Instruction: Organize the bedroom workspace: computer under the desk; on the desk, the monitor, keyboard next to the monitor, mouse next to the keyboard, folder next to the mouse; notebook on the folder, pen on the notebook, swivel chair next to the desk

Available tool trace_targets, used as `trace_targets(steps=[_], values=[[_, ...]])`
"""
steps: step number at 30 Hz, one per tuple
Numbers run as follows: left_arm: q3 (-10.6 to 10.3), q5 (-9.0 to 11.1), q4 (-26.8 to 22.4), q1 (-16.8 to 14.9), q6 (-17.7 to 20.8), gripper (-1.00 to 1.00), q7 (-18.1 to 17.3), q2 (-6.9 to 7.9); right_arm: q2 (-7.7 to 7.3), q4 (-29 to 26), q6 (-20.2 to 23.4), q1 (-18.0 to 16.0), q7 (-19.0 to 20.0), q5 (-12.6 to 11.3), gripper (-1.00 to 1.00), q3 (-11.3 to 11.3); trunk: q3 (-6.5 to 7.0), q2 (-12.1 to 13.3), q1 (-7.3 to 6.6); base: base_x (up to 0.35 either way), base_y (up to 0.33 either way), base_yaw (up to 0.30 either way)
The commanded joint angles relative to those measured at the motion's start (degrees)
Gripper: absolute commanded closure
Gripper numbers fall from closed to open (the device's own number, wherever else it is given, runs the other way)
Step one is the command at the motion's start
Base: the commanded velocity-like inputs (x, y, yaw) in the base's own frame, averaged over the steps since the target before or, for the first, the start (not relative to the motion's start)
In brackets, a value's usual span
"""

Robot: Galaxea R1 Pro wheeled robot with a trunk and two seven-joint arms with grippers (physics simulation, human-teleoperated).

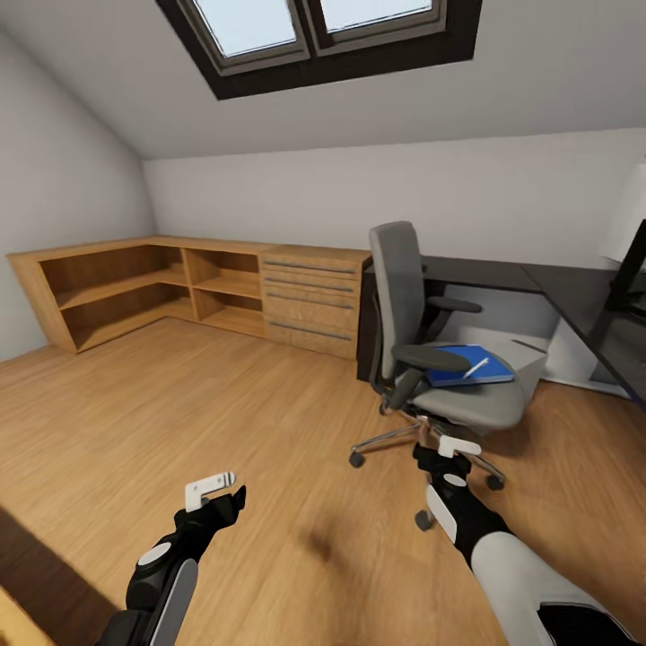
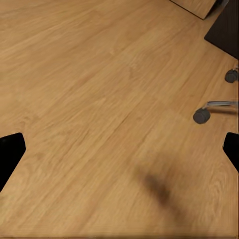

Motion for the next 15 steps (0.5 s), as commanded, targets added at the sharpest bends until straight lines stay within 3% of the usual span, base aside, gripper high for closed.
trace_targets(steps=[1, 15], values=[[-0.1, 0.6, -0.1, 0.0, 0.2, -1.0, 0.5, 0.01, 0.03, 0.0, -0.4, 0.0, 0.1, -0.6, -1.0, -0.1, -0.05, 0.0, -0.02, -0.061, 0.0, -0.132], [-0.1, 0.6, 0.1, 0.0, 0.2, -1.0, 0.5, -0.01, -0.19, -0.1, -0.4, 0.0, 0.1, -0.8, -1.0, -0.3, 0.22, 0.0, -0.02, -0.011, 0.0, -0.23]])
